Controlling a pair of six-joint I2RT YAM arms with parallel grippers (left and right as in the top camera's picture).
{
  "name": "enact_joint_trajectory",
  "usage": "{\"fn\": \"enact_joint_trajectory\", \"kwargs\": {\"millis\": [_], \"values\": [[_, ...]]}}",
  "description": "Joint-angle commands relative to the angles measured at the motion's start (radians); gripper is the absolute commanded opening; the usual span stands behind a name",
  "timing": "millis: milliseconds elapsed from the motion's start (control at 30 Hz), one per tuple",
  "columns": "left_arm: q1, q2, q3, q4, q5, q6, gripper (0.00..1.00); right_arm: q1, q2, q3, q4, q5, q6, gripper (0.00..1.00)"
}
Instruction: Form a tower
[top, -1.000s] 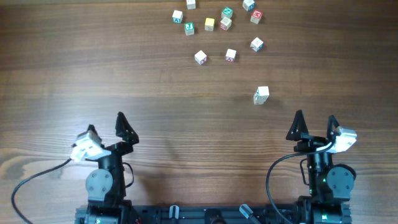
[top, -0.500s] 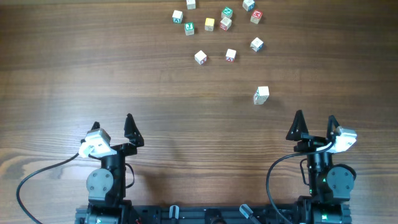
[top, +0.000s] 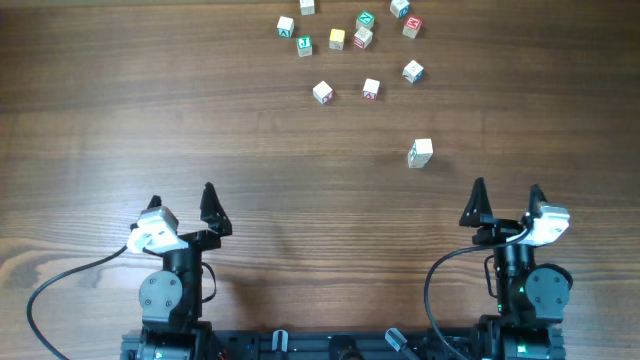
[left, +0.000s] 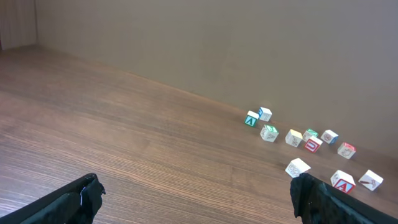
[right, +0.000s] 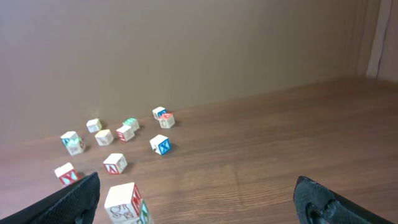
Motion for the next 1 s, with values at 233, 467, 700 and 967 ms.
{"fn": "enact_joint_trajectory", "kwargs": {"millis": [233, 467, 700, 967], "values": [[-0.003, -0.011, -0.008, 0.001, 0.012, 0.02, 1.0, 0.0, -0.016, -0.001, -0.002, -0.034, -0.117, 1.0], [-0.003, -0.011, -0.008, 0.001, 0.012, 0.02, 1.0, 0.0, -0.016, -0.001, -0.002, -0.034, -0.117, 1.0], [-0.003, -0.011, -0.008, 0.001, 0.012, 0.02, 1.0, 0.0, -0.016, -0.001, -0.002, -0.034, -0.117, 1.0], [-0.003, -0.011, -0.008, 0.001, 0.012, 0.02, 1.0, 0.0, -0.016, -0.001, -0.002, -0.034, -0.117, 1.0]]}}
